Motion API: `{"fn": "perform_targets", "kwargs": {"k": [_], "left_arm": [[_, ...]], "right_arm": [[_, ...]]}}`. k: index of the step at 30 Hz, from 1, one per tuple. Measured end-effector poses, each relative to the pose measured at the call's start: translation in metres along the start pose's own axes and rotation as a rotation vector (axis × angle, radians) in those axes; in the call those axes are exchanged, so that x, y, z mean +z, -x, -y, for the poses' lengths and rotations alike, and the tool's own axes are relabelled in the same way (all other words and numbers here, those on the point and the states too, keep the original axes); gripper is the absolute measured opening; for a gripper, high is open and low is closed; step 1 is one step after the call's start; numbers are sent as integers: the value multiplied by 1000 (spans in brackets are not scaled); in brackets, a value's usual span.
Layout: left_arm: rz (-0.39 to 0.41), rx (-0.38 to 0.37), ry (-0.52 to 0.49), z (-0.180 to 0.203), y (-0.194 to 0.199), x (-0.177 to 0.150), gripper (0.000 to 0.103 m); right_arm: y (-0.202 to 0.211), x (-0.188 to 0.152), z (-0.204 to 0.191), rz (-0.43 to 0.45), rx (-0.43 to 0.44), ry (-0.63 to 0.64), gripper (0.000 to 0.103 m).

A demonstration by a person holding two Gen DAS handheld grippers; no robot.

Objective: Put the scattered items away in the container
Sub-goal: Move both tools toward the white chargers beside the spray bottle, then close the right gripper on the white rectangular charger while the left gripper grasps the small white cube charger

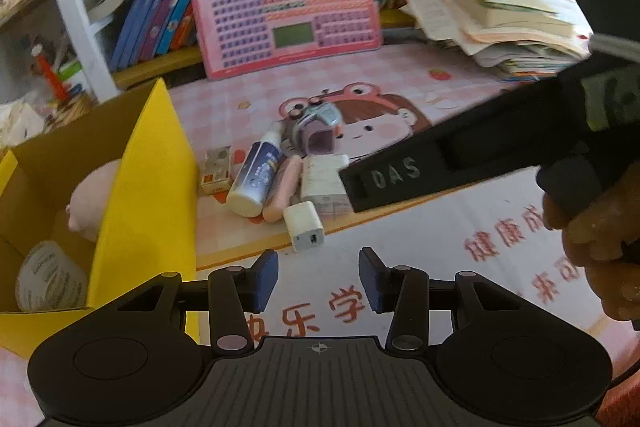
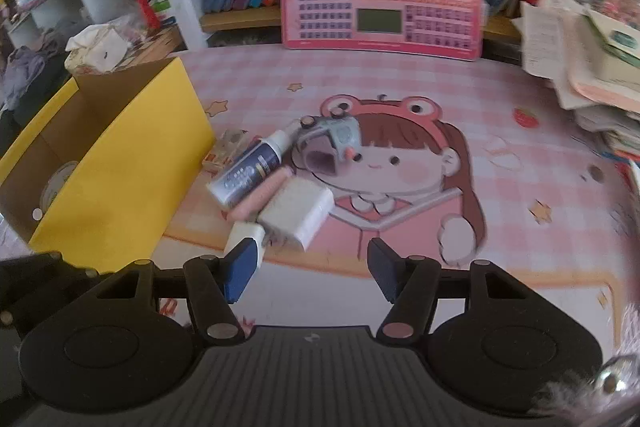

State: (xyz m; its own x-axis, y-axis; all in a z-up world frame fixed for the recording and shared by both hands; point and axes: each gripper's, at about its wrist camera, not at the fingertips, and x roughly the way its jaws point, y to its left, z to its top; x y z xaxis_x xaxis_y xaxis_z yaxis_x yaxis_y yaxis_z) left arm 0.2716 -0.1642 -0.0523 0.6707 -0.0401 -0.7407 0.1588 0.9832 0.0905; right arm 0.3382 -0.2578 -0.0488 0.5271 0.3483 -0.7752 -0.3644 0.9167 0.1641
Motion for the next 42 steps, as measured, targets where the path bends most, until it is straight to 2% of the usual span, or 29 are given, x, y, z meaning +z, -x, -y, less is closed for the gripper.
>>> {"fn": "perform_targets", "kwargs": {"k": [7, 13, 21, 26, 28, 30, 33, 35, 37, 42], "left_arm": [[-42, 39, 14, 3, -18, 6, 43], [-54, 56, 51, -1, -31, 12, 43], [-70, 74, 81, 2, -48, 24, 41], [-88, 88, 77, 4, -62, 27, 37], [-97, 95, 89, 2, -66, 28, 37], [-99, 104, 99, -1, -67, 28, 37], [-98, 123, 104, -3, -71, 28, 37], [-93, 131, 104, -4, -73, 28, 37], [-98, 134, 105, -3, -75, 28, 36], [-113, 124, 123, -6, -79, 28, 34]], "right_arm": [[-49, 26, 0, -51, 44, 28, 60], [-80, 33, 0, -114, 61, 35, 58], [-70, 28, 23, -124, 58, 70, 51], [-67, 14, 40, -138, 7, 54, 43], [-67, 14, 40, -134, 8, 62, 45], [-66, 17, 38, -119, 27, 73, 53], [-68, 23, 29, -88, 31, 151, 59], [-75, 25, 21, -81, 20, 246, 63], [-84, 27, 16, -83, 22, 319, 64], [-94, 26, 15, -107, 33, 397, 59]]}}
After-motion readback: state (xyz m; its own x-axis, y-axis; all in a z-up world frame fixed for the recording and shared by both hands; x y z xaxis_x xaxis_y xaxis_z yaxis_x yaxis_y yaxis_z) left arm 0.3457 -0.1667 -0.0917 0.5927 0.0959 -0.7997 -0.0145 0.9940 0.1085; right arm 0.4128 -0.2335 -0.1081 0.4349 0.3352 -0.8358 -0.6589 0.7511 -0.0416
